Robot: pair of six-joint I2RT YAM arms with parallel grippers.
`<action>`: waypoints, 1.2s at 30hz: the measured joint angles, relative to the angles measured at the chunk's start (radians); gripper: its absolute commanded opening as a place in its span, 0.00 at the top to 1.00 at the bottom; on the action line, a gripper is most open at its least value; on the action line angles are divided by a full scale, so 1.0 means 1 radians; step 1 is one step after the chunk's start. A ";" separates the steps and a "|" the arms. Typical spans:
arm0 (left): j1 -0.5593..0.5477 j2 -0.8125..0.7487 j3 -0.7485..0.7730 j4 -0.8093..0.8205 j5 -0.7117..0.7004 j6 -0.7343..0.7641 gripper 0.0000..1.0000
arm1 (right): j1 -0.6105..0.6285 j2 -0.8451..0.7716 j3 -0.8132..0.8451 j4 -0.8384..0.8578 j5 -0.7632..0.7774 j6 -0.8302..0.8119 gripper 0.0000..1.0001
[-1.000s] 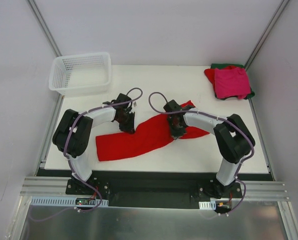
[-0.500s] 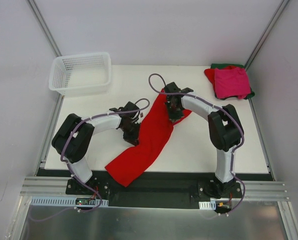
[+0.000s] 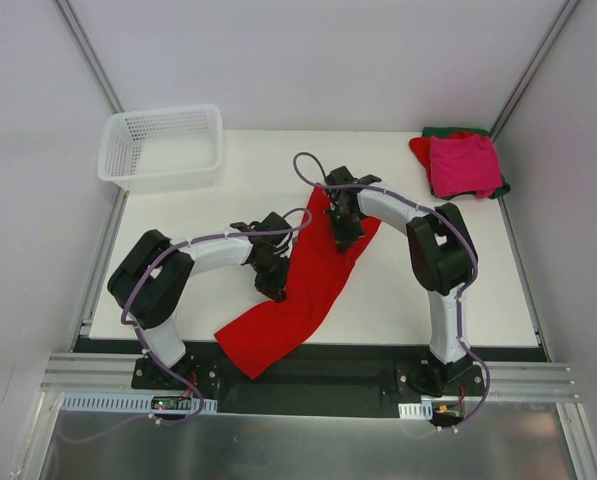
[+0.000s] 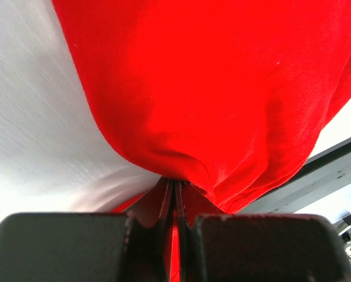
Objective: Fold and stack the t-shirts
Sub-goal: Rotate the tshirt 90 degrees
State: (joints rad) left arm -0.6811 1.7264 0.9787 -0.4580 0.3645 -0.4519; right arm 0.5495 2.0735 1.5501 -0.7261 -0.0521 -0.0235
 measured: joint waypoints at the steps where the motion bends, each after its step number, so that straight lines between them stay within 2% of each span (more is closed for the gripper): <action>1: 0.000 0.000 0.000 -0.001 0.002 -0.003 1.00 | 0.000 0.005 0.001 -0.001 -0.005 -0.003 0.99; 9: -0.007 0.002 0.019 -0.010 0.034 -0.012 1.00 | -0.002 0.042 0.057 -0.034 -0.043 -0.020 0.99; 20: -0.080 0.073 0.139 -0.013 0.096 -0.014 1.00 | -0.006 0.086 0.117 -0.058 -0.113 -0.043 0.99; 28: -0.110 0.082 0.142 -0.012 0.096 -0.025 1.00 | -0.010 0.076 0.106 -0.049 -0.094 -0.044 0.99; 32: -0.111 0.016 0.097 -0.023 0.047 -0.036 1.00 | -0.011 0.002 0.040 -0.018 -0.027 -0.043 0.99; 36: -0.110 -0.135 0.089 -0.084 -0.056 -0.039 1.00 | -0.019 -0.140 -0.032 0.003 0.050 -0.035 0.99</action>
State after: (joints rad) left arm -0.7910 1.5917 1.0679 -0.5419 0.3088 -0.4908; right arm 0.5304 1.9335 1.5185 -0.7235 -0.0021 -0.0582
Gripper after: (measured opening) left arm 0.003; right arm 0.012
